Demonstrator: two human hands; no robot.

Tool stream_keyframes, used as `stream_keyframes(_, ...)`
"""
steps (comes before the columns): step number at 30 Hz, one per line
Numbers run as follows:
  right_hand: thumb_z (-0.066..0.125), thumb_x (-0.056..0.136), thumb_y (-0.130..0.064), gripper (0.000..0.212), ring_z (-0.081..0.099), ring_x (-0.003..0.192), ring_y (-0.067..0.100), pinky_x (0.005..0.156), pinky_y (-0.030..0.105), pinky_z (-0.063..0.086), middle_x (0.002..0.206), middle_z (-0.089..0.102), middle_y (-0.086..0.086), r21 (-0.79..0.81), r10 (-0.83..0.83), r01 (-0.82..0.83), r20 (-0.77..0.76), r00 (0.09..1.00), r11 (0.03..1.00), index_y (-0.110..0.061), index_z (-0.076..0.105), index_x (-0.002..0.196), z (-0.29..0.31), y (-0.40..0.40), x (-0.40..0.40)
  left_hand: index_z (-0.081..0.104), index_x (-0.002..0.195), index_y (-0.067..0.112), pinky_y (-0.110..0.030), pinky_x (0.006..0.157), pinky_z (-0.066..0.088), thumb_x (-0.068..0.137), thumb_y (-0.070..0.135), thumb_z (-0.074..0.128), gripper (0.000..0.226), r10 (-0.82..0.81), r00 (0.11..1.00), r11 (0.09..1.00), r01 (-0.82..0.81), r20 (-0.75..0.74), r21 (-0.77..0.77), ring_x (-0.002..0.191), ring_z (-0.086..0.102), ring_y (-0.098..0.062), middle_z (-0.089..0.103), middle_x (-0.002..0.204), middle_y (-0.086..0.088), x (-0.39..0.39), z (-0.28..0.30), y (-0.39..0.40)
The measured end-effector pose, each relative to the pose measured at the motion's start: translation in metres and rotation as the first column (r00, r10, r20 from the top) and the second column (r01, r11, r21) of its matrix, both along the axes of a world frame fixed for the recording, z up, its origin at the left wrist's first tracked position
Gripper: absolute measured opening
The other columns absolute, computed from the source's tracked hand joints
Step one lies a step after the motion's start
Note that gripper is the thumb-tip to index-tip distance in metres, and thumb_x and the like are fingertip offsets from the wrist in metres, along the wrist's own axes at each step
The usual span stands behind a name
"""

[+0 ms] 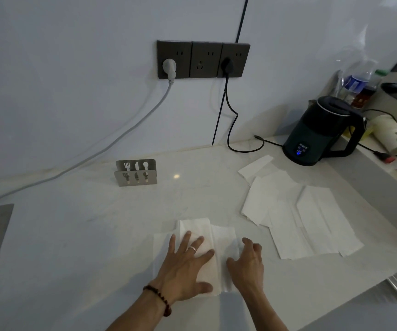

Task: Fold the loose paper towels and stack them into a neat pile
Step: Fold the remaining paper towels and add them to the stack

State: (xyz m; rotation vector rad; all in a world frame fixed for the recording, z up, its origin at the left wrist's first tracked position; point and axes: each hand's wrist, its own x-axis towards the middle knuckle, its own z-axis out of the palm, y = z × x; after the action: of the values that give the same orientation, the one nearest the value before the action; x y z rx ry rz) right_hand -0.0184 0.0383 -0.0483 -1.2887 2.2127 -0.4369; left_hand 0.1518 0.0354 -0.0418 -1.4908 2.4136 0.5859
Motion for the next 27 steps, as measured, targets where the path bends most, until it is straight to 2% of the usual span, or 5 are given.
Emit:
stream_keyframes(7, 0.063, 0.084, -0.004, 0.014, 0.065, 0.078, 0.02, 0.068, 0.036, 0.057, 0.086, 0.071, 0.01, 0.061, -0.22, 0.223, 0.534, 0.817, 0.973, -0.01, 0.073, 0.092, 0.014, 0.0, -0.015, 0.008, 0.152, 0.041, -0.059, 0.113, -0.018, 0.087, 0.068, 0.045, 0.08, 0.003, 1.0, 1.0, -0.003, -0.024, -0.001, 0.146, -0.024, -0.028, -0.012, 0.163, 0.002, 0.003, -0.005, 0.002)
stream_keyframes(11, 0.063, 0.085, -0.007, 0.014, 0.069, 0.078, 0.022, 0.072, 0.038, 0.06, 0.082, 0.074, 0.004, -0.02, -0.092, 0.133, 0.619, 0.78, 0.991, -0.015, 0.075, 0.083, 0.038, 0.001, -0.011, 0.037, 0.145, 0.035, -0.05, 0.12, -0.005, 0.095, 0.059, 0.027, 0.056, 0.095, 0.984, 0.99, -0.109, -0.153, -0.087, 0.15, 0.006, -0.019, 0.025, 0.158, 0.006, 0.004, 0.002, -0.002)
stream_keyframes(15, 0.064, 0.083, -0.013, 0.013, 0.069, 0.075, 0.016, 0.066, 0.029, 0.058, 0.081, 0.073, -0.004, -0.111, 0.125, -0.078, 0.535, 0.835, 0.991, -0.021, 0.074, 0.084, 0.049, 0.003, 0.004, 0.066, 0.089, 0.023, -0.03, 0.085, 0.049, 0.096, 0.054, 0.028, 0.049, 0.467, 0.646, 0.856, -0.501, -0.603, 0.127, 0.092, 0.063, -0.011, 0.065, 0.092, 0.013, -0.005, 0.025, -0.006)
stream_keyframes(18, 0.066, 0.084, -0.021, 0.015, 0.066, 0.079, 0.009, 0.073, 0.024, 0.057, 0.088, 0.071, -0.008, -0.143, 0.314, -0.28, 0.458, 0.832, 0.949, -0.026, 0.074, 0.096, 0.049, 0.006, 0.015, 0.069, 0.086, 0.014, -0.027, 0.062, 0.046, 0.096, 0.048, 0.047, 0.042, 0.787, 0.238, 0.582, -0.595, -0.569, 0.555, 0.069, 0.064, -0.015, 0.071, 0.082, 0.003, -0.007, 0.039, -0.016)
stream_keyframes(27, 0.059, 0.092, -0.022, 0.032, 0.059, 0.077, 0.005, 0.074, 0.013, 0.048, 0.103, 0.053, -0.016, -0.232, 0.439, -0.399, 0.156, 0.885, 0.887, -0.031, 0.061, 0.123, 0.018, 0.005, 0.005, 0.072, 0.081, 0.012, -0.027, 0.07, 0.053, 0.082, 0.02, 0.072, 0.009, 0.825, 0.26, 0.521, -0.694, -0.502, 0.497, 0.077, 0.066, -0.015, 0.072, 0.083, 0.001, 0.015, 0.011, -0.022)
